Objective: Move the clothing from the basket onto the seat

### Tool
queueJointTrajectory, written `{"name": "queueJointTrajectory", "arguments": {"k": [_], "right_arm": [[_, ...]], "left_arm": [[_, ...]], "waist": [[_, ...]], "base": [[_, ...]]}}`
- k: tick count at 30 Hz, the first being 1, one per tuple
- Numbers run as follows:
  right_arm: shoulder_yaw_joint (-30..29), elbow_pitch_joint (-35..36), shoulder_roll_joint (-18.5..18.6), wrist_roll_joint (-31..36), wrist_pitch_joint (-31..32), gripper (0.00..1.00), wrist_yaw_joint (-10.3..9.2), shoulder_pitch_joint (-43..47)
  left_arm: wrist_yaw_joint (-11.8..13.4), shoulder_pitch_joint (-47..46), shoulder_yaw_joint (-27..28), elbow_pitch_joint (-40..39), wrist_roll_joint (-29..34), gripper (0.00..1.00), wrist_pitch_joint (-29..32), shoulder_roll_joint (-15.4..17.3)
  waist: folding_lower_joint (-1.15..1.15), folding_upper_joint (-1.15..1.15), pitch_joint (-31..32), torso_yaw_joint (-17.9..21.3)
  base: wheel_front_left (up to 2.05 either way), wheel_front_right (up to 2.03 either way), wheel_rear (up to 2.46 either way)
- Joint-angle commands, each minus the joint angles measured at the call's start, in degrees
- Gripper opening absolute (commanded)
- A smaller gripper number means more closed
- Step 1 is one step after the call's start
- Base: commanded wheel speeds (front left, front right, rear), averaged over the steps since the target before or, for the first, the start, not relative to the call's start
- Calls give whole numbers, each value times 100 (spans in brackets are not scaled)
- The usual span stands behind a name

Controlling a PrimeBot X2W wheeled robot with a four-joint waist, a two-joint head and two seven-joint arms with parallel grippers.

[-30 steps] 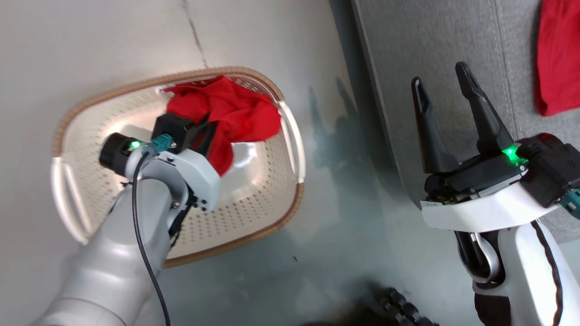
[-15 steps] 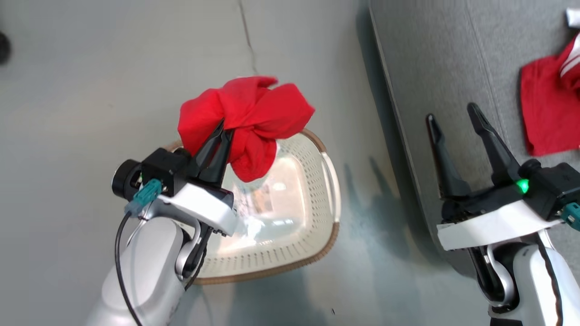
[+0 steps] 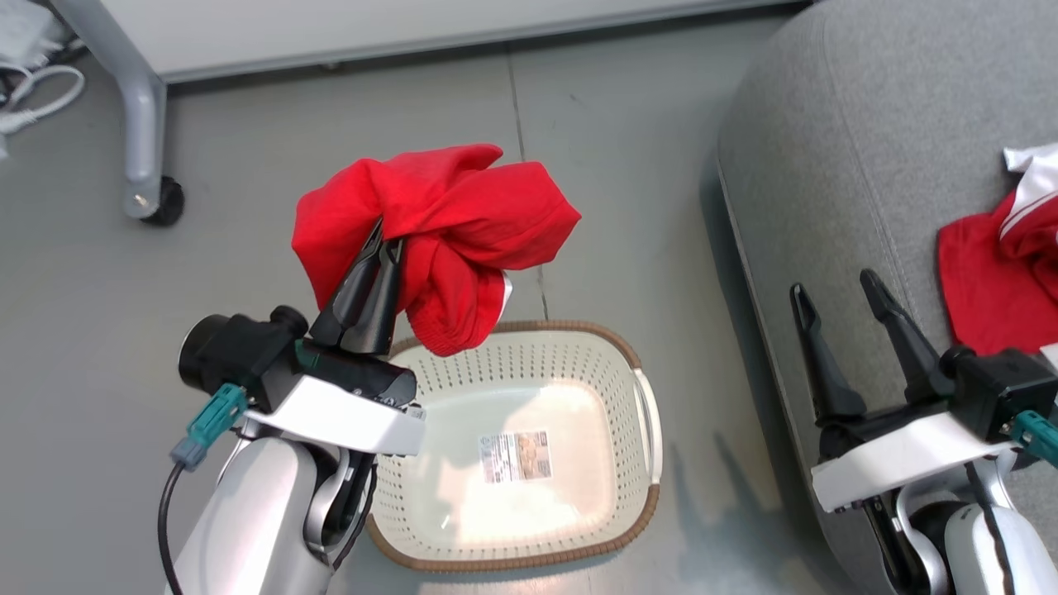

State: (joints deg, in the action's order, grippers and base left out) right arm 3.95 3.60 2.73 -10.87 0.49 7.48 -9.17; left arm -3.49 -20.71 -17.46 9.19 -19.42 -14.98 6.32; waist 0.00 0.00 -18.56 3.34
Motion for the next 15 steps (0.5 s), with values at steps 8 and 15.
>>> {"name": "queueJointTrajectory", "arguments": {"k": [8, 15], "right_arm": [[-94, -95, 32, -20, 161, 100, 4, 467], [-131, -35, 32, -39, 318, 100, 4, 840]], "left_arm": [[34, 617, 208, -469, 100, 0, -17, -32], [84, 1144, 148, -677, 133, 0, -16, -6]], "waist": [[0, 0, 948, -213], [0, 0, 1460, -239]], "base": [[0, 0, 0], [0, 0, 0]]}}
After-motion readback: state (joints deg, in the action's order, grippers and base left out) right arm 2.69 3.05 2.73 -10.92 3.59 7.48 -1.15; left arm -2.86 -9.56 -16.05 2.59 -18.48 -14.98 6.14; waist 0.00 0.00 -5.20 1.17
